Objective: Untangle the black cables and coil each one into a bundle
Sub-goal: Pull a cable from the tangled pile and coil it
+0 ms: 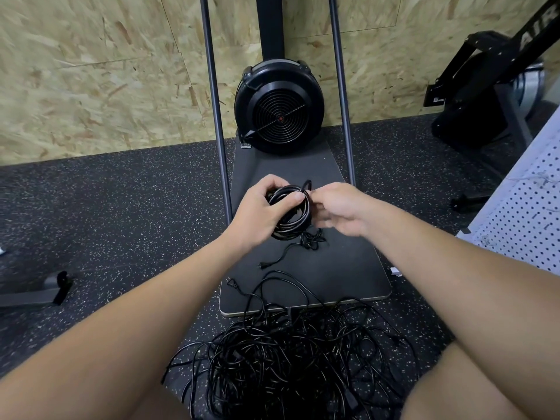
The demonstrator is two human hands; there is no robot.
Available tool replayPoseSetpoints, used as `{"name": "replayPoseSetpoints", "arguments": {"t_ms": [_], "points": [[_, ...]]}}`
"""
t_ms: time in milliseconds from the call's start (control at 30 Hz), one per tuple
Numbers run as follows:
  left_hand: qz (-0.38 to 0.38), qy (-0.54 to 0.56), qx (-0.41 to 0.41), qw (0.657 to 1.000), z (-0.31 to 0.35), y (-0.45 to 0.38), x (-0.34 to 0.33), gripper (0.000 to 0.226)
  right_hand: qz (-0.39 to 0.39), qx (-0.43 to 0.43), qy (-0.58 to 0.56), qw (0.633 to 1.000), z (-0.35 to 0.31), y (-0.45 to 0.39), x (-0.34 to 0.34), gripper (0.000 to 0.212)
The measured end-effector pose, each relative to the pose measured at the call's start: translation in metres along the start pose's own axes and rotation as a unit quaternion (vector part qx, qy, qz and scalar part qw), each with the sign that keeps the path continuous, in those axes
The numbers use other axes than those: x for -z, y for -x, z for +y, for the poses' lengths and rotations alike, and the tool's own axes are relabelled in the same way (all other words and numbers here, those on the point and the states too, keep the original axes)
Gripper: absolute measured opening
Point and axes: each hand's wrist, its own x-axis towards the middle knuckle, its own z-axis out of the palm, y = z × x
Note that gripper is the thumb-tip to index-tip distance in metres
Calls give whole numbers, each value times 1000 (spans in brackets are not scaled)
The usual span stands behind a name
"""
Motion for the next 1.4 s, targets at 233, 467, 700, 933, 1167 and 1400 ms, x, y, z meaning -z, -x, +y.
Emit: {"name": "replayPoseSetpoints", "arguments": {"t_ms": [233, 467, 700, 933, 1167, 1400], "points": [[-42, -59, -65, 995, -5, 6, -1, 24, -53, -37, 17, 998, 5, -1, 2, 14], [-73, -131, -95, 984, 0, 6, -1, 34, 19, -41, 10, 999, 3, -3, -7, 25], [-103, -146, -129, 975, -8, 2, -1, 43, -52, 10, -21, 998, 1, 3, -1, 24], [-24, -196, -145, 970, -14, -7, -3, 47, -171, 63, -84, 980, -3, 8, 2, 31], [-46, -239, -108, 964, -28, -4, -4, 45, -34, 162, 282, 945, 2, 11, 5, 17], [-68, -256, -98, 959, -26, -7, 1, 51, -31, 164, 505, 847, -2, 18, 17, 56]]}}
